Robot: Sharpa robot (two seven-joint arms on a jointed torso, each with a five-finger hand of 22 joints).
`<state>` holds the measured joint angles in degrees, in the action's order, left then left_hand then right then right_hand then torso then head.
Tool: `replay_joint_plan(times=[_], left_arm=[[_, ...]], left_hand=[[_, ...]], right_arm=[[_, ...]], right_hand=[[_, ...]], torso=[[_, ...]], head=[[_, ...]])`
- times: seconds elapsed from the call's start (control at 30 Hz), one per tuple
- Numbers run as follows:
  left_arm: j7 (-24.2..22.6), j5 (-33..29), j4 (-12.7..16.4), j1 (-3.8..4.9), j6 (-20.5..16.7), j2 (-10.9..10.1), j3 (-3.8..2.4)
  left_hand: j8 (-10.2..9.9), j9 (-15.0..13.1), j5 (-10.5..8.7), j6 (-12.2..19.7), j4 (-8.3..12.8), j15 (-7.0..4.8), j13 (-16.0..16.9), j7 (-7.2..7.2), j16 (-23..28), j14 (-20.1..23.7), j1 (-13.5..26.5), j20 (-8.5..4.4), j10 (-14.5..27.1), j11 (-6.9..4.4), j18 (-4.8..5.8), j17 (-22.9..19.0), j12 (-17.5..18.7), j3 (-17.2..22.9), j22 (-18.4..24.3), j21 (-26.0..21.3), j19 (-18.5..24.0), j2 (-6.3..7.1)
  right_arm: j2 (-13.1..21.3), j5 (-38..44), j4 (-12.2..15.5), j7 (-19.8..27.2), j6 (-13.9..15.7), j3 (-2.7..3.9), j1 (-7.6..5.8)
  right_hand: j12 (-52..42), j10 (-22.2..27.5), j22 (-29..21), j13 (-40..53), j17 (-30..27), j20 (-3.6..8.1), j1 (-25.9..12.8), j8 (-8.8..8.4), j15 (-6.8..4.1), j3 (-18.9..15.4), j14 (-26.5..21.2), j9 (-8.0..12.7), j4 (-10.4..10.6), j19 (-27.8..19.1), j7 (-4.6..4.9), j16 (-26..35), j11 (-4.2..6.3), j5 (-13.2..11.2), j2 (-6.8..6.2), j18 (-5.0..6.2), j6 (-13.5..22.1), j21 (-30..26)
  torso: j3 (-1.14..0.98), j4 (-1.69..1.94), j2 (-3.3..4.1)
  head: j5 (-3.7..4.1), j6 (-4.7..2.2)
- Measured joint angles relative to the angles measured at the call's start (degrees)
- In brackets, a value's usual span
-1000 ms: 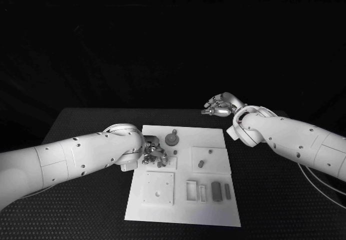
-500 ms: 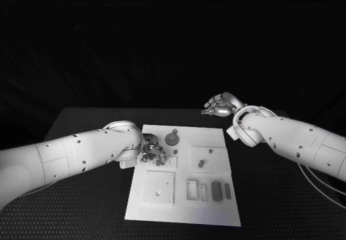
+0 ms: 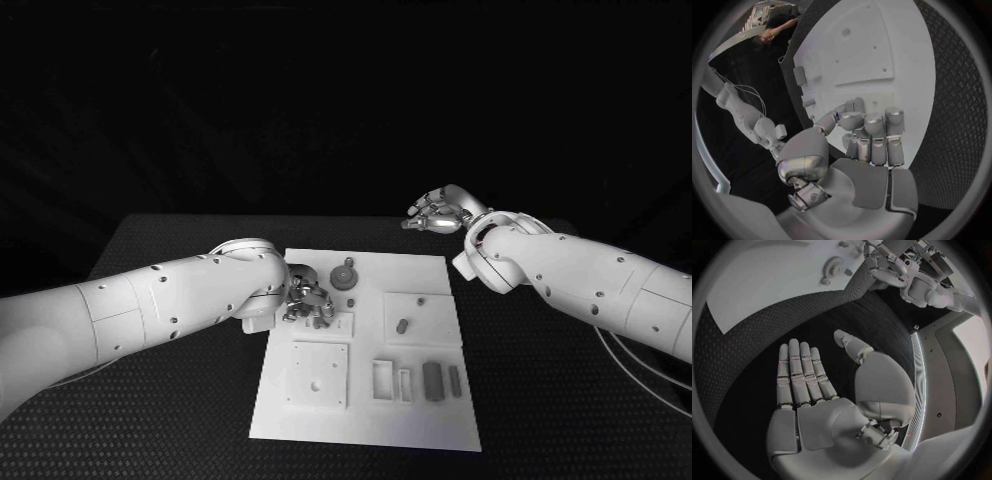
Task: Assemble the parts on the task board
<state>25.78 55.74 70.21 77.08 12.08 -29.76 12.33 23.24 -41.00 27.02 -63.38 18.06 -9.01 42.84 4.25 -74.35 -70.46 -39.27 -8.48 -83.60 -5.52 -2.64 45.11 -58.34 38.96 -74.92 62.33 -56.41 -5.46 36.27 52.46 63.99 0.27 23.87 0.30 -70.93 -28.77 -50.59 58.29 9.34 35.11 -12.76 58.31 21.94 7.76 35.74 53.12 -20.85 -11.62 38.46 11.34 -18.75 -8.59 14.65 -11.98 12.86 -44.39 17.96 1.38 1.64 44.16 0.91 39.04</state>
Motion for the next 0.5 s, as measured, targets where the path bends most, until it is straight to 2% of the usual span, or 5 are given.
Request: replay_joint_plan(times=[0.5], left_arm=[[0.0,0.5,-0.2,0.02,0.1,0.1,-0.04]], left_hand=[[0.1,0.0,-0.01,0.0,0.0,0.10,-0.1,0.00,0.0,-0.1,-0.1,0.00,0.0,0.00,0.00,-0.1,0.0,0.0,0.0,0.0,0.0,0.07]], right_arm=[[0.0,0.0,0.0,0.0,0.0,0.00,0.01]], right_hand=[[0.0,0.0,0.0,-0.1,0.0,0.00,0.0,0.00,0.00,-0.2,0.0,0.0,-0.2,0.0,0.00,0.0,0.00,0.0,0.00,0.00,0.0,0.0]], torso=[[0.00,0.03,-0.02]], head=[[0.05,-0.03]])
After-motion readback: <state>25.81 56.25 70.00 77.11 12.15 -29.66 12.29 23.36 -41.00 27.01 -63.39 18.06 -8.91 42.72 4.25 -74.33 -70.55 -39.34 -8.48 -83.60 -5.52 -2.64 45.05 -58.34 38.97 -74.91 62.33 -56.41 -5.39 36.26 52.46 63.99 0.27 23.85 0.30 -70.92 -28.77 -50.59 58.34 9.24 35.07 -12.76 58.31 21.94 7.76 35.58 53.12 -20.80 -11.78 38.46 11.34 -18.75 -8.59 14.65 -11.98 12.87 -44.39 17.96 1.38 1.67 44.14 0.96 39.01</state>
